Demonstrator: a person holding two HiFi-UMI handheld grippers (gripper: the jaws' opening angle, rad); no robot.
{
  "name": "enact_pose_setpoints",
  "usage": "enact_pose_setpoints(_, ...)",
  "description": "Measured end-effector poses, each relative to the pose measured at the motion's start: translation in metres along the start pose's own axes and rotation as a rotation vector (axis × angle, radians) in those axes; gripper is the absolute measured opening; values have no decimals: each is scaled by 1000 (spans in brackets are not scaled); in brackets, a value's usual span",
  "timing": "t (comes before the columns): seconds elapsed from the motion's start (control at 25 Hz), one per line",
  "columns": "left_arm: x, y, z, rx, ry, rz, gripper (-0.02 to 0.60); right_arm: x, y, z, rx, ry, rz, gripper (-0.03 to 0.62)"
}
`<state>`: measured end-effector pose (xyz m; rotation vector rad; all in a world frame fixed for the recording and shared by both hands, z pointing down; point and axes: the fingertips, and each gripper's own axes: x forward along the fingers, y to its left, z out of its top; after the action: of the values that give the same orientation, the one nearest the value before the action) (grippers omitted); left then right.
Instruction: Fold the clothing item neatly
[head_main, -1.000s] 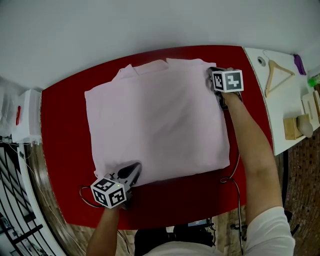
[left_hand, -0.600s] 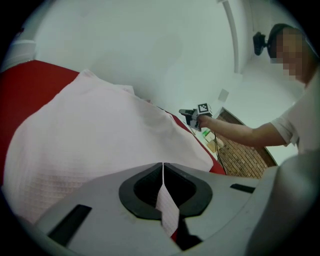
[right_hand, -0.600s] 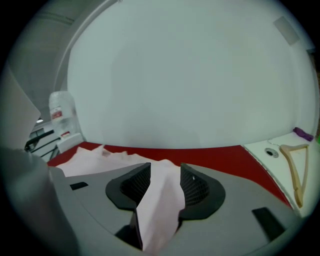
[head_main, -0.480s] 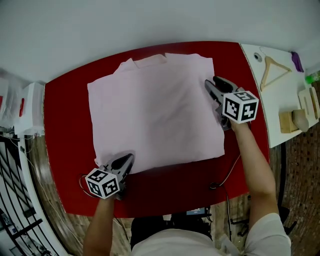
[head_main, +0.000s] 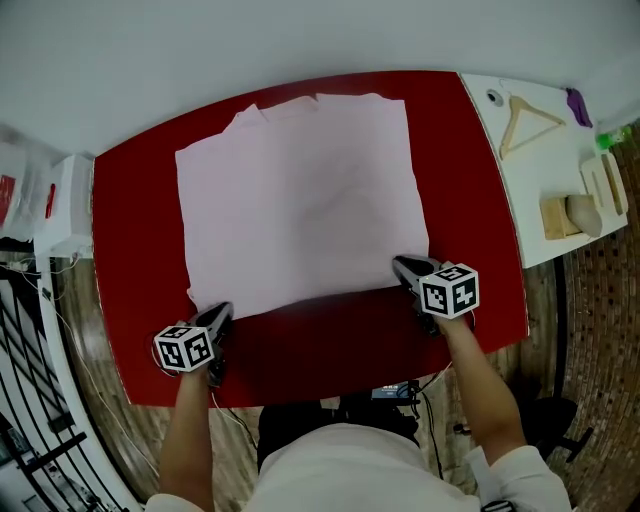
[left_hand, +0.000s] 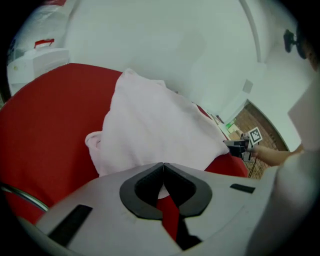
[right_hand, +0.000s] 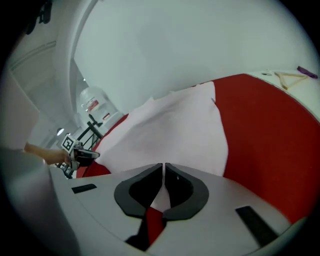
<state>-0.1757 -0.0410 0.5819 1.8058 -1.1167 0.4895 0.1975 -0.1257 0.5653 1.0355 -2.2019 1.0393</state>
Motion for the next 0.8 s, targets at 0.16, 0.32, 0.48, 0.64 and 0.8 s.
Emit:
enact_pose_setpoints(0.16,-1,8,0,-52,-23,-24,5,-8,-23,-7,-32,-6,-36,14)
enact_pose_setpoints(0.32,-7,17,0,-48,-39,9,5,-9,-30,-4,-98,-7,-70,12)
enact_pose_setpoints(0.48,-10,23,0,-48,-59,39,3,-11,-35,-1,-101,-20,-89,12)
enact_pose_setpoints(0.64,-8,24,2,-42,-70,48,3,-8,-36,-1,-83,-16,-102,12)
enact_pose_setpoints(0.8,-8,24,4,-38,-81,49,3,-7,-36,0,-73,-24,-121,12)
